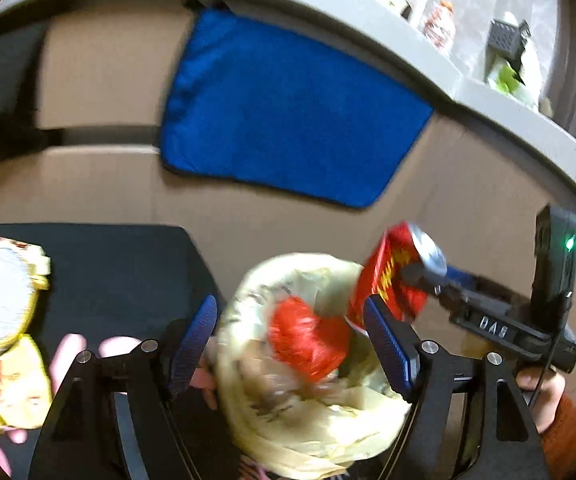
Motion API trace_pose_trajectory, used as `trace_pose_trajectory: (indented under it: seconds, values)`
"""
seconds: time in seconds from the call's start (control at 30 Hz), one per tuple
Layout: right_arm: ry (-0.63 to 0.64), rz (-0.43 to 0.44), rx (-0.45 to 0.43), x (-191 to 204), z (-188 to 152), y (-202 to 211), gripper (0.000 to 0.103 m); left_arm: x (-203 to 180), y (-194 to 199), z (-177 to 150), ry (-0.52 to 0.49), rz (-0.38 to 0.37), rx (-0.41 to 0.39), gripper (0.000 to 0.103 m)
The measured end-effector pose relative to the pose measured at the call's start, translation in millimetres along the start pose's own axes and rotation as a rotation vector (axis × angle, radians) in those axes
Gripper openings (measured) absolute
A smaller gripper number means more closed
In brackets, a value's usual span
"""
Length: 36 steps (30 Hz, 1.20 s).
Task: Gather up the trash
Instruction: 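Open both tools to drop the red bag and can into the bin, then grasp the silver round snack wrapper on the table with the right tool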
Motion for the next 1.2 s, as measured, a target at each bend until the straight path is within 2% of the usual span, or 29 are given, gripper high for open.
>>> trace_pose_trajectory:
  seconds: [0.1,0.2,0.37,0.5,0.6,0.73,0.9,0.97,1.2]
  values:
    - [0.012,-0.006,0.006,5,-4,-3,0.068,19,22,-2,0.009,0.080,-0.052,0.076]
    - [0.018,-0.016,0.021,10,-7,-5,0.069,47,48,-7,0.029,0.172,-0.091,0.076]
    - [0.016,0.016,0.011,24,-10,0,0.069,94,83,-20,0.060,0.286,-0.102,0.076]
    - [0.066,0.061,-0.056,58,-12,14,0.069,136,107,-40,0.095,0.355,-0.075,0.076]
    - [0.110,0.055,-0.117,87,-14,24,0.069,167,127,-58,0.135,0.402,-0.076,0.075]
    - [0.156,0.069,-0.146,127,-17,25,0.069,207,149,-74,0.200,0.463,-0.079,0.075]
    - [0.155,0.144,-0.111,171,-21,12,0.069,248,164,-95,0.260,0.474,-0.064,0.074]
    - [0.155,0.178,-0.088,185,-25,5,0.069,256,164,-100,0.250,0.440,-0.052,0.074]
    - [0.229,0.233,0.029,233,-50,-27,0.069,261,131,-92,0.081,0.320,-0.001,0.071]
Point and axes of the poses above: each gripper's, at about its wrist camera, not at the fingertips, and y roughly against the way its jaws point, x to its left, z to its top, the point moved 3 cm from there along -y, roughly the way its jaws point, and after that the axes turned 8 degrees about z, right-handed, at the moved point
